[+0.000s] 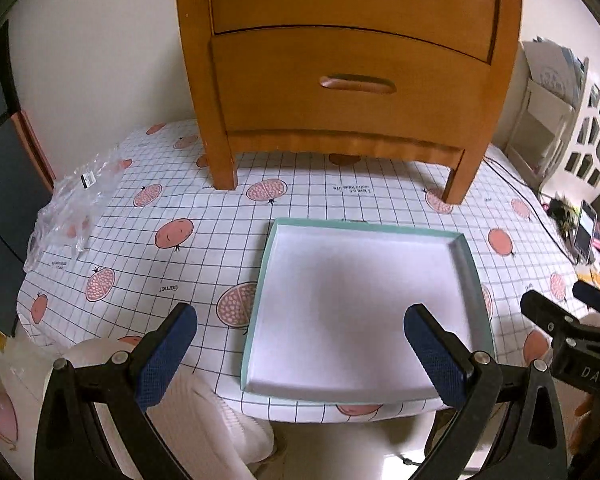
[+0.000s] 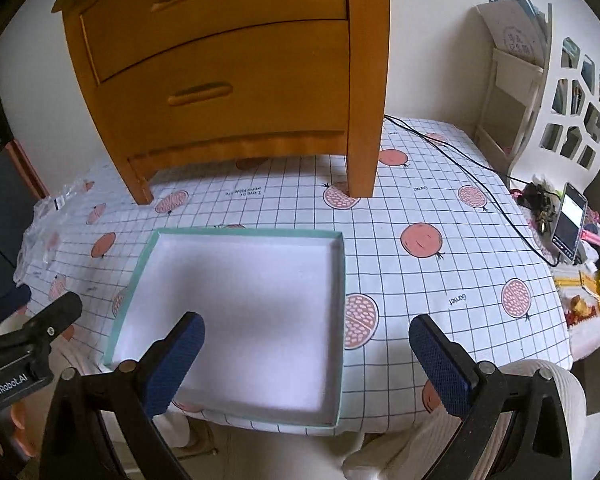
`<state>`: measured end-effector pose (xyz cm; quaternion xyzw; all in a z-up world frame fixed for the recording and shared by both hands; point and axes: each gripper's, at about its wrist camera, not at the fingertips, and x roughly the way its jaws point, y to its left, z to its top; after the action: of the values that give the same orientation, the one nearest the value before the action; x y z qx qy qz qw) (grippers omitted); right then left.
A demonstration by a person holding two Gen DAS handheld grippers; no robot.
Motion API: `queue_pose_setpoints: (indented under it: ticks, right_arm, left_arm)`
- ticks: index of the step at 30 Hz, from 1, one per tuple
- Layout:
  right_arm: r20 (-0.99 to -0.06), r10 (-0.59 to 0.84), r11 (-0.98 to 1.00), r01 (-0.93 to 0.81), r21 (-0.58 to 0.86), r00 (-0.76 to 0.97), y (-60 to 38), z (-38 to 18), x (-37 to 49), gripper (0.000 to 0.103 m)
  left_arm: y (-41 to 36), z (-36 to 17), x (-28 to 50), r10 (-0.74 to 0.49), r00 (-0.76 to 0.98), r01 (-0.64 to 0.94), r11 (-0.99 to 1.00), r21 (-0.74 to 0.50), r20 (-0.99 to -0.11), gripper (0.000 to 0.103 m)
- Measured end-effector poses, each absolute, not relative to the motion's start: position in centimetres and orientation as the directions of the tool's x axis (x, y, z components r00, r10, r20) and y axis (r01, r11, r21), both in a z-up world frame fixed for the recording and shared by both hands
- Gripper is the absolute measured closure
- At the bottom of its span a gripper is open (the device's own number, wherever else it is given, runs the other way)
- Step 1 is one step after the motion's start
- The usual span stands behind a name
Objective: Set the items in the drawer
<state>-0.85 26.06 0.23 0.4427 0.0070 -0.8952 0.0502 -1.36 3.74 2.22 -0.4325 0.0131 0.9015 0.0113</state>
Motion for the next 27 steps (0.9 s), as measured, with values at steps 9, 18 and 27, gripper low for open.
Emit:
queue_pose_setpoints:
  ticks: [9,18,27]
  right_arm:
    - [-0.798,-0.081,-0.995,0.1,0.027,-0.597,26.0,-0.1,0.3,0.0]
    - [-0.787,-0.089,-0.994,0.11,0.027,-0.611,25.5,0.6,0.8,0.0]
    - [-0.779,-0.09,-0.994,0.101,0.035,-0.62,26.0,1.1,0.8,0.0]
  left_arm:
    - [3.5,2.1,-0.7,0.006,-0.615,-0.018,-1.0,0.006,-0.788,0.0]
    - [3.1,2.4,-0.3,0.0,-0.616,-0.01,-1.0,0.008,-0.788,0.0]
    - [3.3,2.7,-0.2,-0.001,-0.624,-0.011,-1.0,0.01,-0.781,0.0]
